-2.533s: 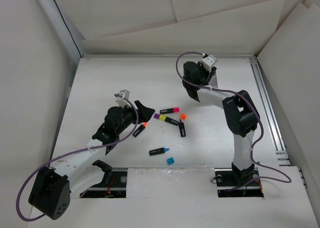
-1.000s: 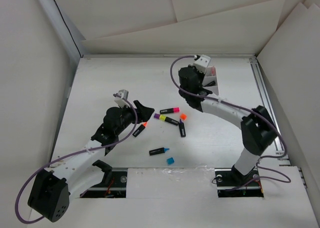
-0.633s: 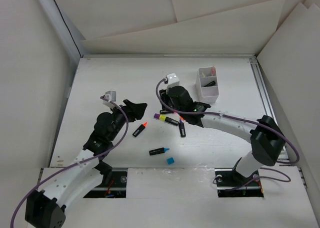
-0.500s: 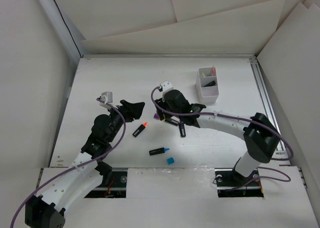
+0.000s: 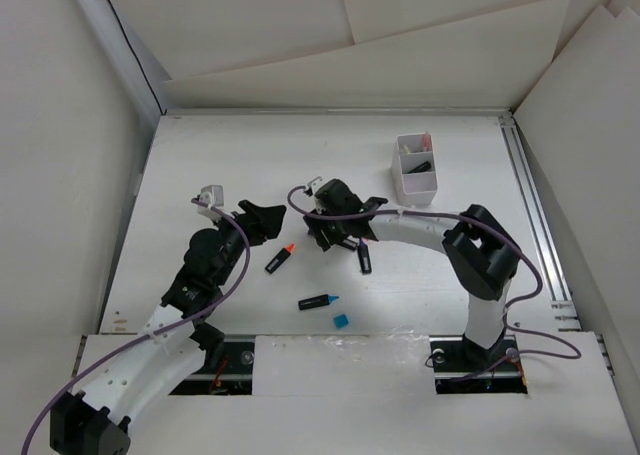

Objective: Sort the stationery into containers
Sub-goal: Pick up the pen from the center of the board, then place the pen in the storage box.

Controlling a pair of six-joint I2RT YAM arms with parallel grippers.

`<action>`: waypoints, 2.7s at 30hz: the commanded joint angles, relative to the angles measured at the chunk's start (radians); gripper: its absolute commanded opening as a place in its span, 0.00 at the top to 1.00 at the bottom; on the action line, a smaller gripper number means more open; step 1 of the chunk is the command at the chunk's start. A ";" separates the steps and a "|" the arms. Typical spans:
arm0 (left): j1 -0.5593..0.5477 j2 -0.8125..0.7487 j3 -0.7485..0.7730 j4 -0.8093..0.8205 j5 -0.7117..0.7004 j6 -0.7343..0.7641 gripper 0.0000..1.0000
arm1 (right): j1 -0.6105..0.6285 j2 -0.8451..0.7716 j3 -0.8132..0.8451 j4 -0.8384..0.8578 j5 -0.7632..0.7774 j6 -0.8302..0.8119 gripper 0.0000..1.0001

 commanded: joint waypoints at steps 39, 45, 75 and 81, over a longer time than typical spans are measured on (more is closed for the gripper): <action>0.005 0.025 -0.014 0.057 0.036 0.003 0.27 | -0.214 -0.339 -0.072 0.237 -0.070 0.079 0.86; 0.005 0.071 -0.014 0.091 0.079 0.003 0.27 | -0.323 -0.450 -0.178 0.454 0.210 0.217 0.84; 0.005 0.217 -0.003 0.198 0.205 0.021 0.29 | -0.459 -0.063 -0.144 1.090 1.037 0.067 0.88; 0.005 0.217 -0.003 0.187 0.195 0.021 0.29 | -0.449 -0.011 -0.083 1.113 1.082 -0.005 0.86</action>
